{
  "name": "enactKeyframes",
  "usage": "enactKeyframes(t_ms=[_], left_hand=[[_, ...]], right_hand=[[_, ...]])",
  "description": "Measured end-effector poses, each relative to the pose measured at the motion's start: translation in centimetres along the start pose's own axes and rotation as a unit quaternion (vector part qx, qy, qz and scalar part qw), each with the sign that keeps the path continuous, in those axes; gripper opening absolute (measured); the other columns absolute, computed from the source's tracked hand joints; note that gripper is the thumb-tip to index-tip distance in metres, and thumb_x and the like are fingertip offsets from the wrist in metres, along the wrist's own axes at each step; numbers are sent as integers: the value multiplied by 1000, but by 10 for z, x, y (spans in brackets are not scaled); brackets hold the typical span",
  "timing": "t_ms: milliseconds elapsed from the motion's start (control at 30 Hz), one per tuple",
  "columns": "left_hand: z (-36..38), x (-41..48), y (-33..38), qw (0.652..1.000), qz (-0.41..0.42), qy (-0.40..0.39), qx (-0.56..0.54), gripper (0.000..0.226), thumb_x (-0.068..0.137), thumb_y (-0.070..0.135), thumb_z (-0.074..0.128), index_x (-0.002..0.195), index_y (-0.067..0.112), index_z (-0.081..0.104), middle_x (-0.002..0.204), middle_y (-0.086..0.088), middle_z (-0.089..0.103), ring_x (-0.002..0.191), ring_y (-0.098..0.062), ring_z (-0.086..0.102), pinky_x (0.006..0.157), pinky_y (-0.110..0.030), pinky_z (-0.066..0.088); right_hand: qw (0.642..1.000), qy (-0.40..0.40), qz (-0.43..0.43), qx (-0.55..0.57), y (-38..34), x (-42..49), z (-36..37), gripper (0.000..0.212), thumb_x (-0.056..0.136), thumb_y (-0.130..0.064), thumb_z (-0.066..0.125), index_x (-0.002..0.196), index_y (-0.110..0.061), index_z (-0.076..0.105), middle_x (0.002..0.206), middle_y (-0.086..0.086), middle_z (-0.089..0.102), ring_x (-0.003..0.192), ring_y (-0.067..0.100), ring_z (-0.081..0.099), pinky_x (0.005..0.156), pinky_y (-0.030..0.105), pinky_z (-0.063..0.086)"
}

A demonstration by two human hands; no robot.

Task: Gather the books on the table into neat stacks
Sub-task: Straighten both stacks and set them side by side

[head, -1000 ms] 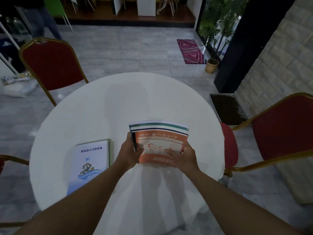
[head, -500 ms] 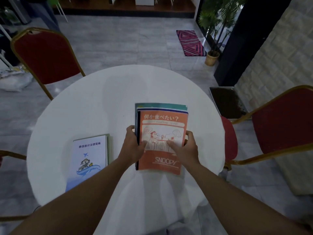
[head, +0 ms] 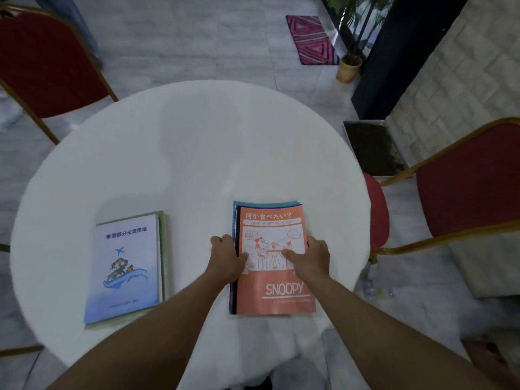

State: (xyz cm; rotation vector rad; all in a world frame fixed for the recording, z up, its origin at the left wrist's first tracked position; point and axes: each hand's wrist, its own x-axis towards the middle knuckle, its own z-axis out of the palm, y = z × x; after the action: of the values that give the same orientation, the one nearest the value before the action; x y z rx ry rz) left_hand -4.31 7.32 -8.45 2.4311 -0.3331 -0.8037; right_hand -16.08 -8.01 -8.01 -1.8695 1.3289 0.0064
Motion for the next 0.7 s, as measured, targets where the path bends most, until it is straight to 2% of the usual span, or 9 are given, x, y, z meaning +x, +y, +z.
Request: enactKeyframes(t_ms=[133,233,333,400,467,567,700], left_hand=[[9,-1,-2,1000,-9,-4,22,40,94,27,60,128,10,46,134,-13,40,121,-26,52,97,-38,50],[4,0,-2,998,3,-18,57,37,96,29,56,127,9,48,131,-14,43,121,-27,52,97,-37,50],[-1,-1,-4,995,16,-39,92,40,98,33,53,129,10,46,132,-14,45,122,-27,51,98,-38,49],[-6,-2,-5,993,26,-43,110,43,98,35,51,133,11,43,135,-14,45,125,-27,48,99,-38,47],[-14,-5,-8,992,42,-33,116,50,97,37,51,138,12,38,140,-13,45,129,-28,45,102,-40,44],[-36,-10,-19,992,62,4,114,62,98,36,49,149,10,28,149,-13,37,139,-29,35,111,-41,36],[-76,-16,-45,987,62,72,129,61,99,35,47,150,6,29,145,-15,39,135,-30,36,111,-40,35]], right_hand=[[998,-11,-13,-65,8,3,5,52,82,-47,79,122,-17,63,113,6,56,107,27,62,85,37,56],[993,-31,-11,-112,8,8,6,57,83,-53,75,124,-16,61,116,9,54,112,28,60,84,34,52],[989,-43,6,-144,4,9,6,65,83,-56,73,131,-15,57,124,11,51,117,29,57,93,38,54],[981,-33,9,-189,-1,7,7,77,84,-60,70,141,-16,44,134,12,47,126,31,51,102,44,49],[977,-4,-17,-213,-9,2,11,84,84,-61,67,148,-17,33,143,12,42,134,31,41,109,46,40],[977,28,-78,-196,-27,-6,22,84,87,-60,63,151,-17,31,147,11,39,136,31,36,111,47,32],[977,-35,-132,-167,-66,-21,48,82,91,-54,61,155,-13,30,154,13,35,143,34,32,116,47,30]])
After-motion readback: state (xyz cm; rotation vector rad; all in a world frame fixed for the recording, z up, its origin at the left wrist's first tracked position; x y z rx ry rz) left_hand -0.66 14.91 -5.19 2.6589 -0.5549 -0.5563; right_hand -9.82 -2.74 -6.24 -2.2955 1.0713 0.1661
